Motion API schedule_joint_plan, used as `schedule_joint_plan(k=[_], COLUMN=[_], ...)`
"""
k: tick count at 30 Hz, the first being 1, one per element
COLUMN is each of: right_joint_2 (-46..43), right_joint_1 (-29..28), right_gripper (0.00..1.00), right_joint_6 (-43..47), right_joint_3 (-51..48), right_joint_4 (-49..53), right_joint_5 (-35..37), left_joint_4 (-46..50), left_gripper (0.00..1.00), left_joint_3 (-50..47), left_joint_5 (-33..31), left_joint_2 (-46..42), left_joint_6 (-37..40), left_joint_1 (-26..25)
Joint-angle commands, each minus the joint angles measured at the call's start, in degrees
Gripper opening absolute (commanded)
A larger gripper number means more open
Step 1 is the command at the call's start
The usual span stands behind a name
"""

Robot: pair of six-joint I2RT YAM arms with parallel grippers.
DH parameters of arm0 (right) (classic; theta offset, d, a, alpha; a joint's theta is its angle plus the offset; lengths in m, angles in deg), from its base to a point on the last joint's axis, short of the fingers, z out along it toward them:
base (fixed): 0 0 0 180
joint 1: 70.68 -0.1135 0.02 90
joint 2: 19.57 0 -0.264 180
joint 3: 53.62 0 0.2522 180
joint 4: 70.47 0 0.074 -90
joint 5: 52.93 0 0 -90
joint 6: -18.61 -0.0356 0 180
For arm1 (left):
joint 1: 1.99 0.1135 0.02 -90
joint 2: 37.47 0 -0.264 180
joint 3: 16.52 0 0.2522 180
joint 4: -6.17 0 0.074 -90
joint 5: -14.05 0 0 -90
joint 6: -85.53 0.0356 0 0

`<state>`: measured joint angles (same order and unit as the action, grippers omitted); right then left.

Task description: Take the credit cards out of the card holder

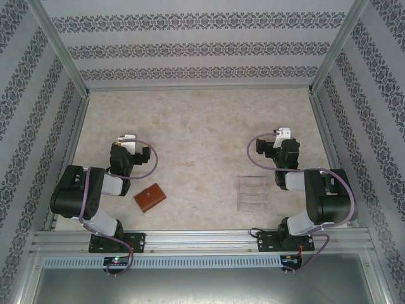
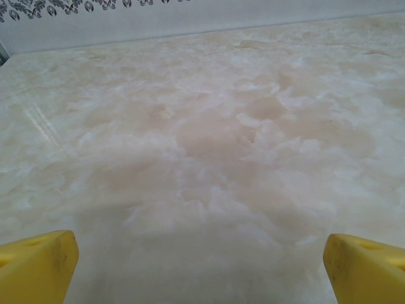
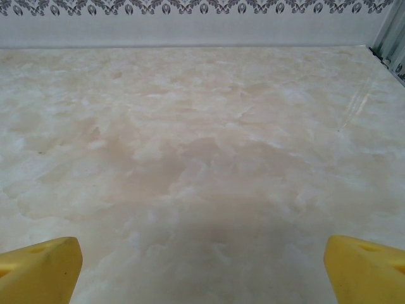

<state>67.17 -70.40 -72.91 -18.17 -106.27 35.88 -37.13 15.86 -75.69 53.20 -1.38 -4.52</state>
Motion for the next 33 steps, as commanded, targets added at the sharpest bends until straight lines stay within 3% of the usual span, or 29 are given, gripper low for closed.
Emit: schedule_joint_plan(k=[1, 22, 27, 31, 33], right_joint_2=[-0.25, -0.62, -4.69, -8.67, -10.9], right_joint_1=[0.17, -0.29, -1.94, -2.45, -2.93], right_gripper=[0.98, 0.98, 0.98, 0.98, 0.98], right_joint_6=[-0.34, -0.31, 0.18, -2.58, -4.0], right_joint_3=[0.7, 1.02, 5.67, 11.42, 13.25], right_joint_4=[-0.8, -0.1, 11.96, 27.77, 34.07], right_joint_5=[-1.15, 0.57, 4.84, 6.5, 6.04], left_joint_4=[-1.83, 2.37, 3.1, 13.16, 19.54], left_gripper=[1.0, 1.0, 1.0, 1.0, 1.0], left_joint_3=[0.55, 3.1, 2.98, 5.6, 7.66], left_joint_5=[0.73, -3.36, -4.97, -10.29, -16.51], left_joint_2=[-0.15, 0.2, -1.52, -7.82, -10.78], left_joint_6=[0.86, -2.4, -2.2, -3.39, -5.25], left_joint_1=[-0.11, 1.13, 0.72, 0.29, -0.43])
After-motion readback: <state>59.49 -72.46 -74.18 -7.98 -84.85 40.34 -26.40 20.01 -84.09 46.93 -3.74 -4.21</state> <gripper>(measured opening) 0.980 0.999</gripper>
